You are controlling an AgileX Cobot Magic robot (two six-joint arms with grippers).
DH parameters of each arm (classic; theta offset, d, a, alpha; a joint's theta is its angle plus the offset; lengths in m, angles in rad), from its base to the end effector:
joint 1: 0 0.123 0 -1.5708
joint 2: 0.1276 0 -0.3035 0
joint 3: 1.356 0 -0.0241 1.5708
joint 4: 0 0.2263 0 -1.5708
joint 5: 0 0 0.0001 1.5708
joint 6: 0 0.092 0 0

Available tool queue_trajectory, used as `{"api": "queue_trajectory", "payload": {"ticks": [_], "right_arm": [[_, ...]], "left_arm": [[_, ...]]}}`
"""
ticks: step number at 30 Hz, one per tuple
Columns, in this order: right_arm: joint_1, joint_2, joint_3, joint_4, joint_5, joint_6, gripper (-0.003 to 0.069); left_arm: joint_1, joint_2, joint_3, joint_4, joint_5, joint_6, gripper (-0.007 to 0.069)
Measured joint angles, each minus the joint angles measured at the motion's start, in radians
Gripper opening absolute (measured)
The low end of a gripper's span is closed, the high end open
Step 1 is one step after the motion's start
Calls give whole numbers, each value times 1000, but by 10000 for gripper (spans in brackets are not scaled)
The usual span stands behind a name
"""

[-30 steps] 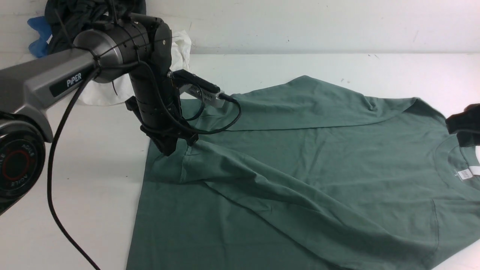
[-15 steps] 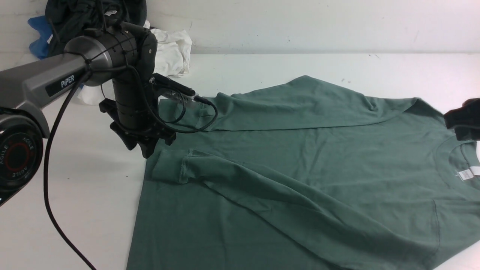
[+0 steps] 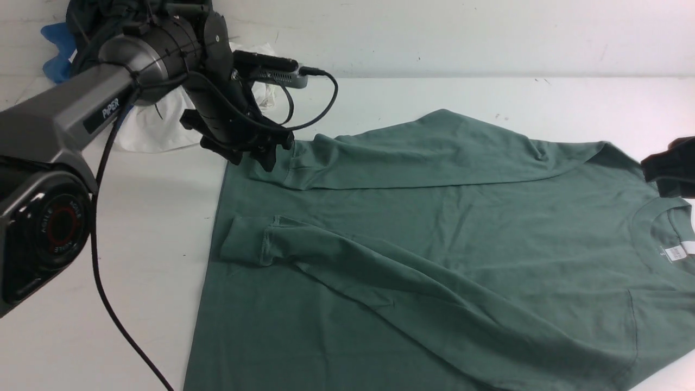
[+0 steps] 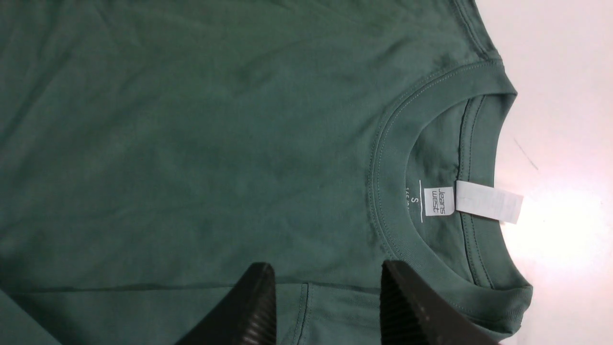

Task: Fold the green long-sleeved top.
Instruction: Use the left arm to clamp the cuff farthest from it

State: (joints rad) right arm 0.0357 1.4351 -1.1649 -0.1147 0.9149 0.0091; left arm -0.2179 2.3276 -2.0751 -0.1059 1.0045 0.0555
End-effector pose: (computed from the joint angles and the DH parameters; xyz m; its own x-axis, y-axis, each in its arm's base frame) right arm 0.2665 0.0012 0.3275 -0.8869 -0.0925 -0.4525 -0.0482 0.9929 -0.1084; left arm 0.4843 -0.1156 0.2176 -0.8983 0.1974 -0.3926 0.2482 0.9652 -0.0826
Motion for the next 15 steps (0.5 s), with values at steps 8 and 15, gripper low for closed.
{"api": "queue_trajectory", "payload": {"ticks": [8,15], "right_arm": [[0,0,0,0,0,0,294],[0,0,0,10,1,0,294]], "left_arm": [[0,73,-7,0,-148,-65,405],[0,98,-8,55,-203,-127,405]]}}
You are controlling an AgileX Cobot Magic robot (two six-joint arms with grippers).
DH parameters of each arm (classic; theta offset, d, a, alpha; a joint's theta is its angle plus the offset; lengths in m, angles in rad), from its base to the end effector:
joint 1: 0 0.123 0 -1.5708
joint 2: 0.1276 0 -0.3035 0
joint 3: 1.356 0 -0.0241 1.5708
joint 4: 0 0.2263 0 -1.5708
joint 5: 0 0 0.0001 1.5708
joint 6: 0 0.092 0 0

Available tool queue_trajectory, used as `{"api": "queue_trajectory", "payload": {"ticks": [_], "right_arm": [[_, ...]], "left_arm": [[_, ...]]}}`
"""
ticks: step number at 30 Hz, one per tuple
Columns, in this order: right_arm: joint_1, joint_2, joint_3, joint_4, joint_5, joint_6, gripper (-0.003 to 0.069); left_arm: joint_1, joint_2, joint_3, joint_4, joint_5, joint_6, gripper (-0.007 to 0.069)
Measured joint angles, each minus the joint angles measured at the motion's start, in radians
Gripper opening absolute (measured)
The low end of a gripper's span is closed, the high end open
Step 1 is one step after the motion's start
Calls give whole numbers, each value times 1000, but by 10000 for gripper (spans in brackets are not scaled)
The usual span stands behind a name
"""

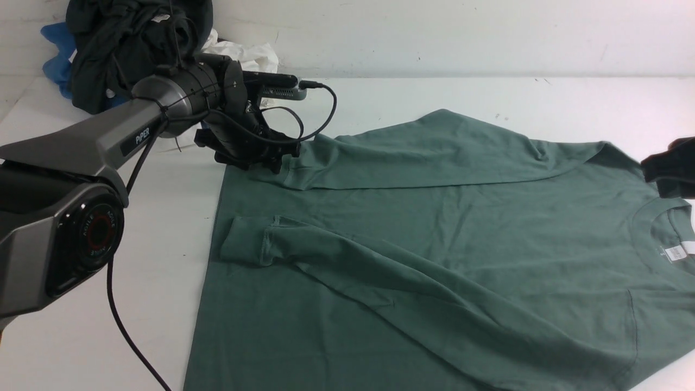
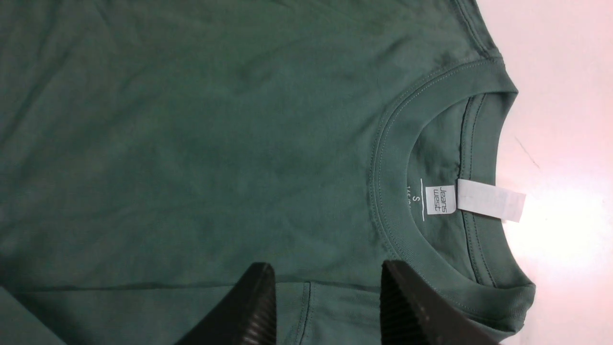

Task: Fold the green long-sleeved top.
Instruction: Use the left arm to clamp the cuff farthest from it, then use the left arm to drag and drop the cuff onto the cuff closest to the left arm

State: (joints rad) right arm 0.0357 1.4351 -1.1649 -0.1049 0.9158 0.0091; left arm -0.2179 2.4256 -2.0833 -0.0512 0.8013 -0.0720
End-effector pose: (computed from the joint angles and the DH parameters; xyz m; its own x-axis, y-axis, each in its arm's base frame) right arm 0.2664 0.0019 0.3274 -0.8877 -0.0865 -0.4523 -0.0465 0.9940 -0.0989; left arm 0.5096 -0.1163 0.1776 -0.8699 0.0826 -0.4863 0.1411 0.9864 -0.0847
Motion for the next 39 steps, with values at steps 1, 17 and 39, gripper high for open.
{"api": "queue_trajectory", "payload": {"ticks": [1,17,39], "right_arm": [[0,0,0,5,0,-1,294],[0,0,0,13,3,-9,294],[0,1,0,16,-43,-9,294]], "left_arm": [[0,3,0,4,0,-2,405],[0,8,-15,6,10,13,12],[-82,-374,-47,-34,432,115,2]]}}
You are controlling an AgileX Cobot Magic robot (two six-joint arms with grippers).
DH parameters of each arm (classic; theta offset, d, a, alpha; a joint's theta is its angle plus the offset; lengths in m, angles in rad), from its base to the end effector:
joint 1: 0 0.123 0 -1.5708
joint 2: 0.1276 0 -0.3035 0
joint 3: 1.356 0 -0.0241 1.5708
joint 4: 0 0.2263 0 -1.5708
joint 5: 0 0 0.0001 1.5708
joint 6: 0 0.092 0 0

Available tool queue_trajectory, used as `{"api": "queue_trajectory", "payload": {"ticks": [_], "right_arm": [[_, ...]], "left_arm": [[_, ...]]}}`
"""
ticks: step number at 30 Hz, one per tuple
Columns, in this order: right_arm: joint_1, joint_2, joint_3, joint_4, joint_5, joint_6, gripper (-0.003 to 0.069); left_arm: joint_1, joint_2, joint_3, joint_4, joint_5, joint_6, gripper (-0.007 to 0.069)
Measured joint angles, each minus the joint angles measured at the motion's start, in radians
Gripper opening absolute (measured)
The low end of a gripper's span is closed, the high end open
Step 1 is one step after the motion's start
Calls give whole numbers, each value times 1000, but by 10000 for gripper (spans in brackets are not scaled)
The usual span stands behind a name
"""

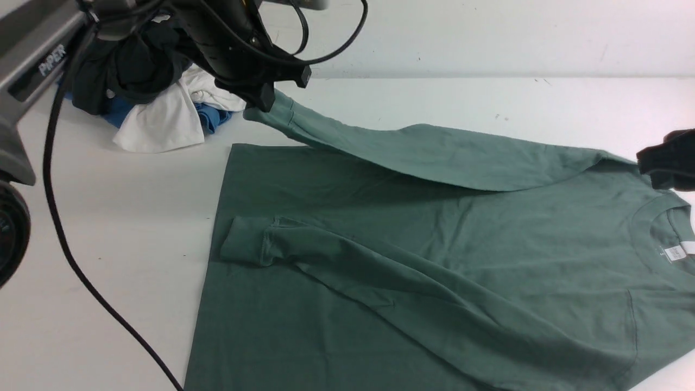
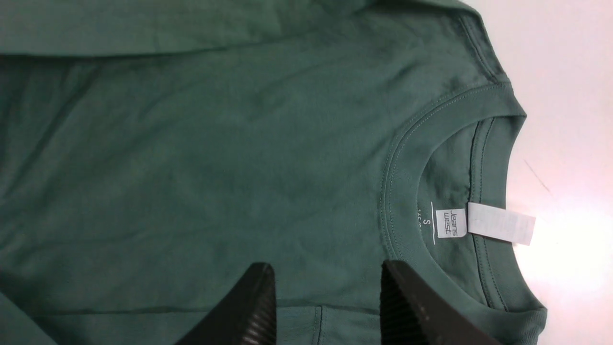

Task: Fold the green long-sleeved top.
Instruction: Use the left arm to drag and drop the cuff onto the cuff closest to the left arm

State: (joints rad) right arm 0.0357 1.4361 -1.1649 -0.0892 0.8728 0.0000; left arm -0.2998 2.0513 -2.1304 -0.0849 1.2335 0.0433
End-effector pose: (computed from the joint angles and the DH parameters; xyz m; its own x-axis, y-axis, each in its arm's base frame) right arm 0.2700 0.0034 0.3289 -0.8677 -0.0883 -0.4891 -0.0518 0.9948 -0.0876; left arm 0.4152 -0.1360 0.3530 -0.8312 0.2727 -0.4846 0.3440 0.9369 -0.0627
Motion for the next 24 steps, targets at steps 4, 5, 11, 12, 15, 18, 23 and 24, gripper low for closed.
{"api": "queue_trajectory", "payload": {"ticks": [4,5,11,12,15,18,23,24], "right_arm": [[0,0,-16,0,4,0,294],[0,0,-21,0,7,0,294],[0,0,-30,5,32,0,294],[0,0,-30,12,32,0,294],[0,0,-30,34,35,-15,294],[0,0,-30,68,35,-35,294],[0,0,-30,122,37,-73,294],[0,0,-30,139,41,-86,294]], "left_arm": [[0,-80,38,-2,6,-15,2],[0,-107,66,-4,6,-19,2],[0,-269,345,-9,3,-43,2],[0,-293,409,-9,-5,-43,2],[0,-331,577,-9,-69,-55,2],[0,-333,723,-9,-165,-60,2],[0,-301,865,4,-286,-60,20],[0,-287,882,14,-302,-59,46]]}}
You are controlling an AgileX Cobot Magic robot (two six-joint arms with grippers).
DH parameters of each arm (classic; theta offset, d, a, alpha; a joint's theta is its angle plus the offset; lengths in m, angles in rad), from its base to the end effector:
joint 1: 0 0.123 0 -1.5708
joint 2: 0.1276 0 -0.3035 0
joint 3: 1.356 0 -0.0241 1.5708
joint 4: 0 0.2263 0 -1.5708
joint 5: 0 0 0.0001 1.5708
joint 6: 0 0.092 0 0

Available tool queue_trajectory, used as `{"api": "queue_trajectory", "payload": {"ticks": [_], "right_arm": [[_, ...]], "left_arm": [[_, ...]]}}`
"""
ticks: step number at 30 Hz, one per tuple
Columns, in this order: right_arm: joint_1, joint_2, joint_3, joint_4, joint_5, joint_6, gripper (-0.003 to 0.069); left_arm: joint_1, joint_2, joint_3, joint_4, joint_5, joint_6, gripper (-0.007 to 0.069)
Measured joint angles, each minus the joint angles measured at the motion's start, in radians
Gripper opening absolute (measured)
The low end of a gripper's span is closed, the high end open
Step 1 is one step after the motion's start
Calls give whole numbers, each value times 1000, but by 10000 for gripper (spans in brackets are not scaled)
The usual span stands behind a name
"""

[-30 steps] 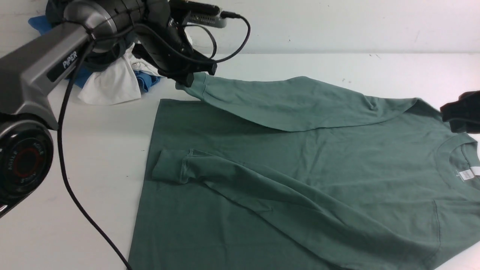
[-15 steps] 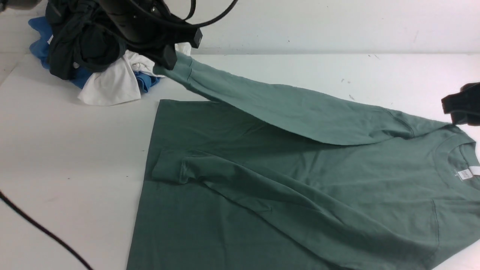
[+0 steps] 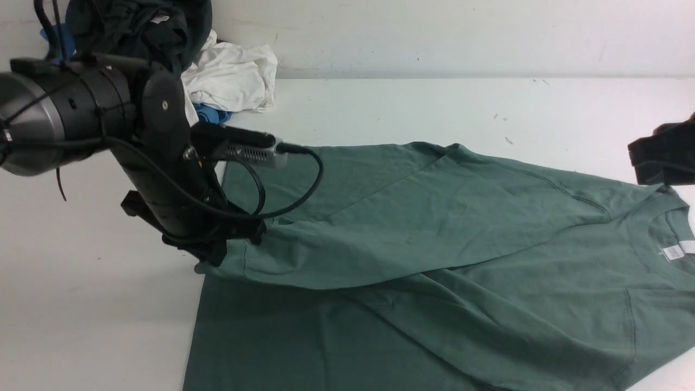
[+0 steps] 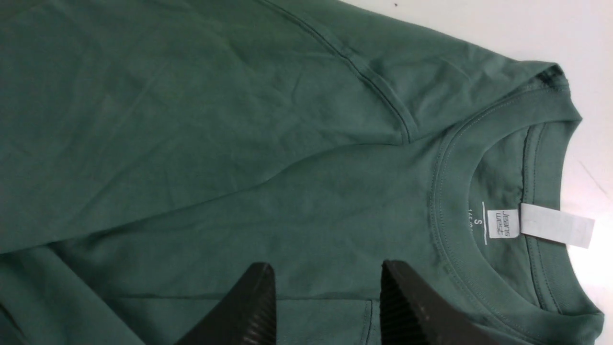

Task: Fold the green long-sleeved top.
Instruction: Use the left arm to drag and drop the cuff onto the cuff closest to the left arm, then use both arms simultaneously to clamp the lower edge of the clothing fabric

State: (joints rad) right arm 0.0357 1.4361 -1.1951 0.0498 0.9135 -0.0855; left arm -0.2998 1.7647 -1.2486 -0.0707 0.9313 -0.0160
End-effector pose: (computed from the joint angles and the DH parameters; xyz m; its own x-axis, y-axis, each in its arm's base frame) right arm 0.2692 0.0132 0.3351 -0.8707 -0.0861 -0.4842 -0.1028 0.9947 0.0079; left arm 0.3146 -0.1027 0.2489 -0.9503 0.2329 -0.2066 0.2514 0.9655 -0.0676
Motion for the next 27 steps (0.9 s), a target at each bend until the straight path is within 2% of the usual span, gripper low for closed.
{"api": "queue_trajectory", "payload": {"ticks": [1,7,10,13,19,22,27], "right_arm": [[0,0,0,0,2,-2,294],[0,0,0,71,75,-62,313],[2,-15,0,109,155,-83,347],[18,-36,0,119,201,-92,367],[186,-145,0,124,321,-97,398],[306,-215,18,124,325,-97,400],[436,-340,117,120,332,-72,399]], "left_arm": [[0,3,2,1,-1,0,46],[0,52,15,71,-12,7,289],[-19,2,16,81,9,79,384],[-60,-50,16,77,33,122,406],[-269,-199,50,18,246,314,414],[-353,-219,134,17,272,373,414],[-398,-221,305,21,257,404,414]]}}
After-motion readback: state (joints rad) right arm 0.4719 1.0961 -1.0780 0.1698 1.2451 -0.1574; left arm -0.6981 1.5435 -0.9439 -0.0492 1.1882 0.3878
